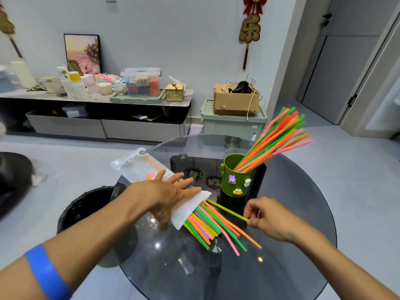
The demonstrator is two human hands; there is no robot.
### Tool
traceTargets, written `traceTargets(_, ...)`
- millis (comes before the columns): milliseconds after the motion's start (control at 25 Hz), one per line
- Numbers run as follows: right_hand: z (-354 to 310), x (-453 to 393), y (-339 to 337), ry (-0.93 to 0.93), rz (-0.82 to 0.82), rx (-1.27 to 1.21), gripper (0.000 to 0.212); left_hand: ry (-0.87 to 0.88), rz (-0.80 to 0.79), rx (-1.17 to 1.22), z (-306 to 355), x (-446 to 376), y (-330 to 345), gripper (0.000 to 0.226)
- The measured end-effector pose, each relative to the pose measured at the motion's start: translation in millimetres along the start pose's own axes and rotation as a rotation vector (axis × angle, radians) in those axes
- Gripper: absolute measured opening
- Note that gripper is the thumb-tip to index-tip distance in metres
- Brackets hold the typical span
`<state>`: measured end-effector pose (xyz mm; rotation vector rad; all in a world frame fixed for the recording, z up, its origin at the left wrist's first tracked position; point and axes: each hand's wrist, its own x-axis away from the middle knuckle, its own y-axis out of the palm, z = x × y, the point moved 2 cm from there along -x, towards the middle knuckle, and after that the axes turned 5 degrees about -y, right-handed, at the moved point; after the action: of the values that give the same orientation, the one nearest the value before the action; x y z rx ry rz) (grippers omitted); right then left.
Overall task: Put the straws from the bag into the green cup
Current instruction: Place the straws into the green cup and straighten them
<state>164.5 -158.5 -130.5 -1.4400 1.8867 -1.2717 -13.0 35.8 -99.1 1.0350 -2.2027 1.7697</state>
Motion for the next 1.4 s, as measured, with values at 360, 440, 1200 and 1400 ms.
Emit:
traceTargets(360,-37,-11,29,-0.03,0.169,0.042,0.008,0.104,0.247,-0.034,11,-21,-8,0.119)
traceTargets(440,-42,-11,32,-0.004,0.213,0.139,0.01,0.066,0.361,-0.005,13,-20,-4,0.113)
traceTargets(1200,-61,-22,41,-0.007,0.146,0.324,0.03,-0.093,0.564,0.054,2,-15,19,0.095)
traceTargets(1400,-65,-18,41,-0.021,0.178,0.455,0.033,-0.113,0.546,0.053,0,-15,21,0.096)
